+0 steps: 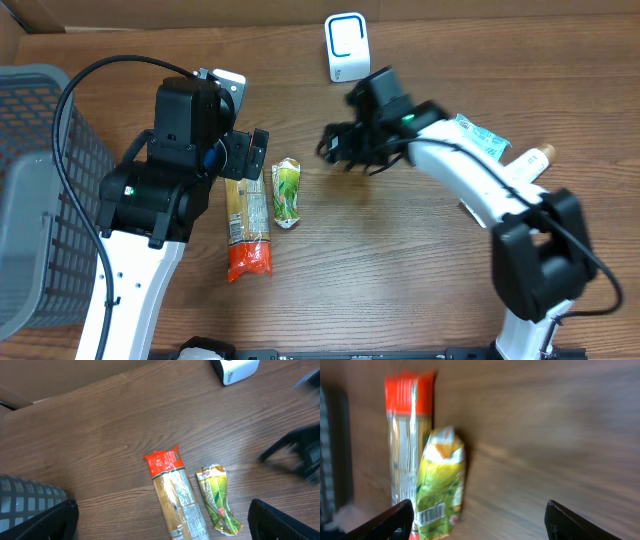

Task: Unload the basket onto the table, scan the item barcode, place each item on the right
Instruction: 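Swing the right gripper left to the green tea pouch and grasp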

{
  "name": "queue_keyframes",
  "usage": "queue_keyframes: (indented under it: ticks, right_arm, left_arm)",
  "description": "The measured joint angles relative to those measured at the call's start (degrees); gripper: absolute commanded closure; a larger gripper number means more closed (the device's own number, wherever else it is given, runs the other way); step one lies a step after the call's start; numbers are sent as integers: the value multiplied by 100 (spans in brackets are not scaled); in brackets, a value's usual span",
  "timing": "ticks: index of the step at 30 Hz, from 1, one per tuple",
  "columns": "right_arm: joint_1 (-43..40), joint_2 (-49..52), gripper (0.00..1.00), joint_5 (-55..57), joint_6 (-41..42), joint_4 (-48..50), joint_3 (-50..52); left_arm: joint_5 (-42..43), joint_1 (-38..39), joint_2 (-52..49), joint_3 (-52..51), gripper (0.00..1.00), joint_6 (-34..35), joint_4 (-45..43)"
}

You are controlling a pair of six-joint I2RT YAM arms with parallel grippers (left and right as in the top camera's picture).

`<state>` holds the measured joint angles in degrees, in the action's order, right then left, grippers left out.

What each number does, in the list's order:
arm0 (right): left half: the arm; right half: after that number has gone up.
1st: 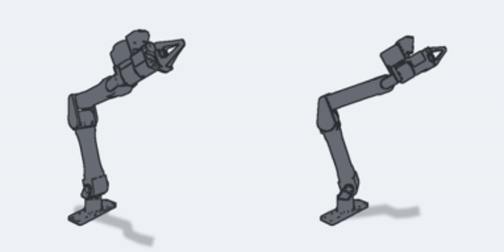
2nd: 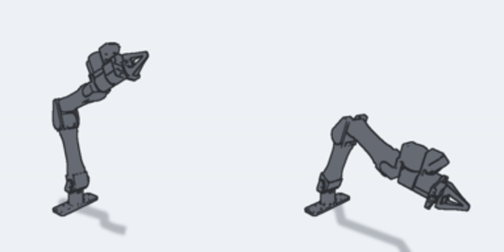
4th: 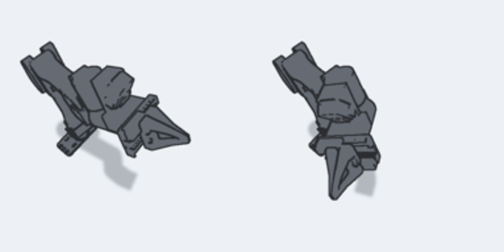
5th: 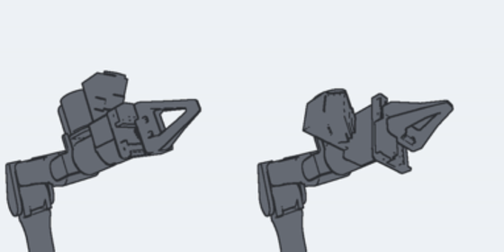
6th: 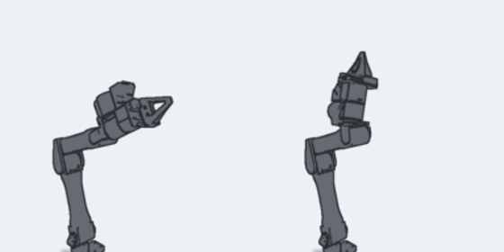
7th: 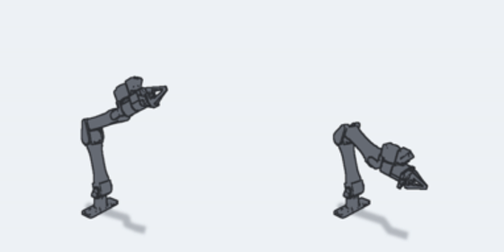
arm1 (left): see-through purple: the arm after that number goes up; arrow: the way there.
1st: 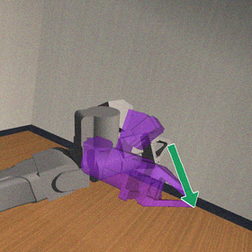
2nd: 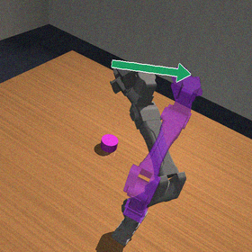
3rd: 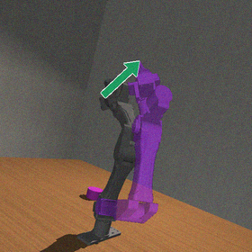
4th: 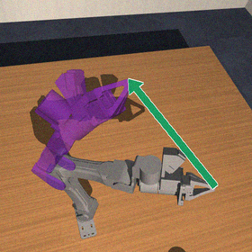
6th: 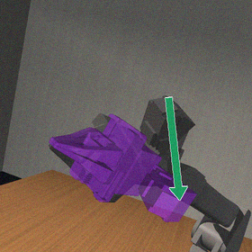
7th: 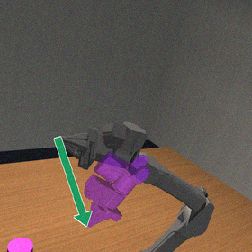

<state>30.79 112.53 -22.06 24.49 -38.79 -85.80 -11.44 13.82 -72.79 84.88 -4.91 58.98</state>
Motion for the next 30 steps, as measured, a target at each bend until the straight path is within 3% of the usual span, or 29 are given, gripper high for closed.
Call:
queue_keyframes:
  ticks: [16,19,25,30]
  right_arm:
    - [1084,599,33,-42,570,254,9]
    - [1248,640,44,-17,573,308,9]
    - [1386,643,80,57,581,284,9]
    - [1257,643,84,44,636,-170,-9]
  left_arm:
    - [2,0,0,0,0,0,0]
    - [0,0,0,0,1,0,0]
    - [0,0,0,0,0,0,0]
    - [2,0,0,0,0,0,0]
